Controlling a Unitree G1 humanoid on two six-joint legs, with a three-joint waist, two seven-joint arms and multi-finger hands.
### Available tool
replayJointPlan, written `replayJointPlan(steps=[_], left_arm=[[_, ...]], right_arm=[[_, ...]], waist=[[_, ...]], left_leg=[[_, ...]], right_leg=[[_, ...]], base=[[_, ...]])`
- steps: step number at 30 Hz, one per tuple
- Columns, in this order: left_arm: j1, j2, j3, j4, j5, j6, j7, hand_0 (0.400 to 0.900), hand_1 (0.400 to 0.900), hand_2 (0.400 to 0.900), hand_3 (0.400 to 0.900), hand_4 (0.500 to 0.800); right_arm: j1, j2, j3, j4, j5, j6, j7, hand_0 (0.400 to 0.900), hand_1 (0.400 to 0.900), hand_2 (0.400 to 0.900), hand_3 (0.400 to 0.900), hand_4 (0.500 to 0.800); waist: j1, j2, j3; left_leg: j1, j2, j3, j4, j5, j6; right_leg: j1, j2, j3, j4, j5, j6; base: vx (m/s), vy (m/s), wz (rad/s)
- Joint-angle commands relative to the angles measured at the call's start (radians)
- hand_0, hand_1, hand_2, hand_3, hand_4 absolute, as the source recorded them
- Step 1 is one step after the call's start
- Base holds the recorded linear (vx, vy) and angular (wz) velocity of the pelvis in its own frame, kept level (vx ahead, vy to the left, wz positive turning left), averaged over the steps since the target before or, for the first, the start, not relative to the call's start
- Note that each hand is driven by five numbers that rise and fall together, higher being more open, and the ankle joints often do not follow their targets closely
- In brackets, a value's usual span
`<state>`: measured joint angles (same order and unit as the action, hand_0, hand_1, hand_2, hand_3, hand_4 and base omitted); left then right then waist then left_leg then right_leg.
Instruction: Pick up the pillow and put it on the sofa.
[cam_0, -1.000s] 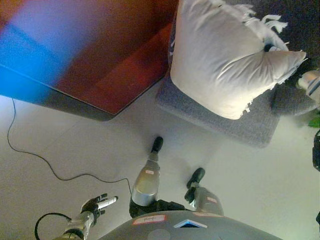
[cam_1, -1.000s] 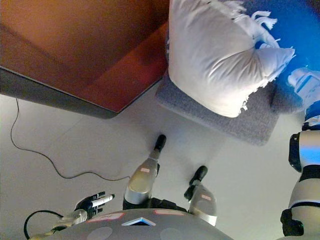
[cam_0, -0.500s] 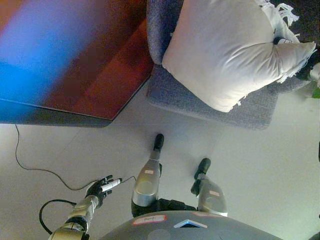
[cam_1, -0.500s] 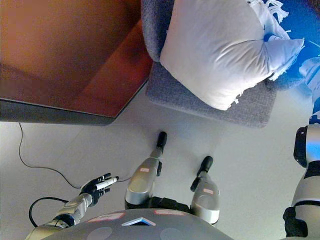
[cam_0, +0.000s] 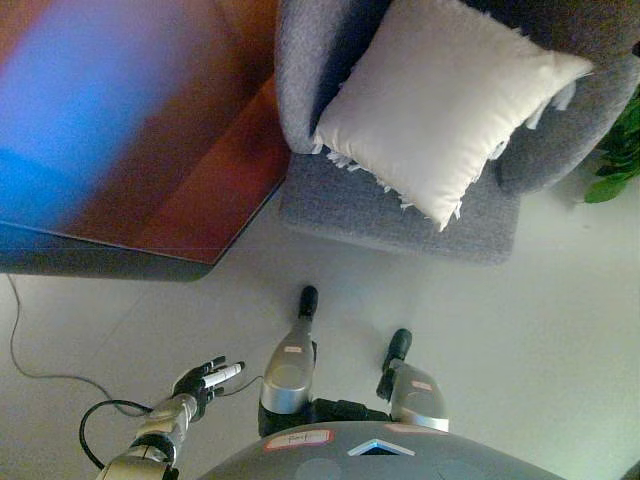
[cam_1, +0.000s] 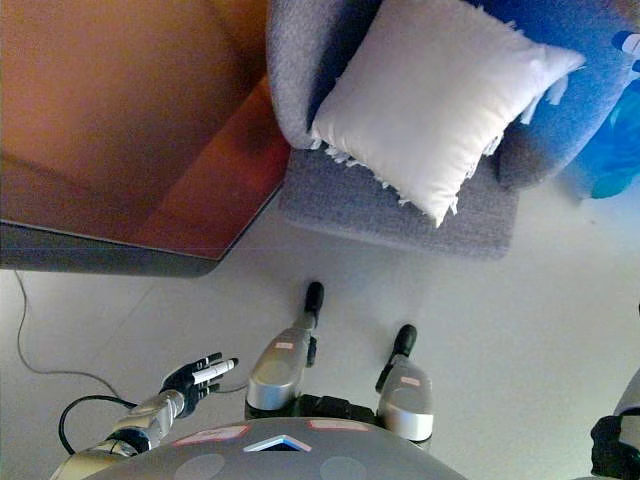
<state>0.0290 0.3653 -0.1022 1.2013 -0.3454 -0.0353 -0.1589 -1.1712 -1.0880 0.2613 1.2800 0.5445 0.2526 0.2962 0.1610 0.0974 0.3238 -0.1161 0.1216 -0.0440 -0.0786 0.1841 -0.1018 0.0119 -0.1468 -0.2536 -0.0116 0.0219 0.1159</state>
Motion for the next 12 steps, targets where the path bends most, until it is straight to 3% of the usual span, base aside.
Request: replayJointPlan(steps=[1, 6, 8, 12], left_arm=[[0.064, 0.079, -0.086, 0.062, 0.05, 0.007, 0.032, 0.9, 0.9, 0.9, 0.9, 0.8], [0.129, 0.069, -0.059, 0.08, 0.091, -0.071, 0.036, 0.9, 0.9, 0.9, 0.9, 0.8], [0.139, 0.062, -0.044, 0.085, 0.1, -0.081, 0.043, 0.9, 0.9, 0.9, 0.9, 0.8], [0.153, 0.044, -0.008, 0.092, 0.105, -0.104, 0.044, 0.9, 0.9, 0.9, 0.9, 0.8]], right_arm=[[-0.052, -0.098, 0.077, -0.049, -0.004, -0.051, 0.004, 0.9, 0.9, 0.9, 0.9, 0.8], [0.024, -0.137, 0.033, -0.059, 0.015, -0.044, 0.03, 0.9, 0.9, 0.9, 0.9, 0.8], [0.086, -0.141, -0.007, -0.072, 0.007, -0.042, 0.037, 0.9, 0.9, 0.9, 0.9, 0.8], [0.358, -0.114, -0.16, -0.119, 0.046, -0.04, 0.072, 0.9, 0.9, 0.9, 0.9, 0.8]], waist=[[0.01, -0.051, -0.14], [0.012, -0.074, -0.163], [0.006, -0.084, -0.175], [-0.022, -0.1, -0.205]], left_leg=[[0.044, 0.061, 0.006, 0.07, -0.099, -0.041], [0.061, 0.06, 0.02, 0.069, -0.109, -0.042], [0.071, 0.06, 0.03, 0.066, -0.112, -0.043], [0.1, 0.059, 0.056, 0.052, -0.119, -0.037]], right_leg=[[-0.043, -0.031, -0.016, 0.112, -0.053, -0.03], [-0.012, -0.032, -0.009, 0.071, -0.034, -0.019], [0.0, -0.034, -0.005, 0.052, -0.025, -0.013], [0.025, -0.04, 0.007, 0.015, 0.0, 0.002]], base=[[0.05, -0.01, -0.06], [0.0, 0.005, -0.04], [0.0, 0.055, -0.1], [-0.02, 0.084, -0.1]])
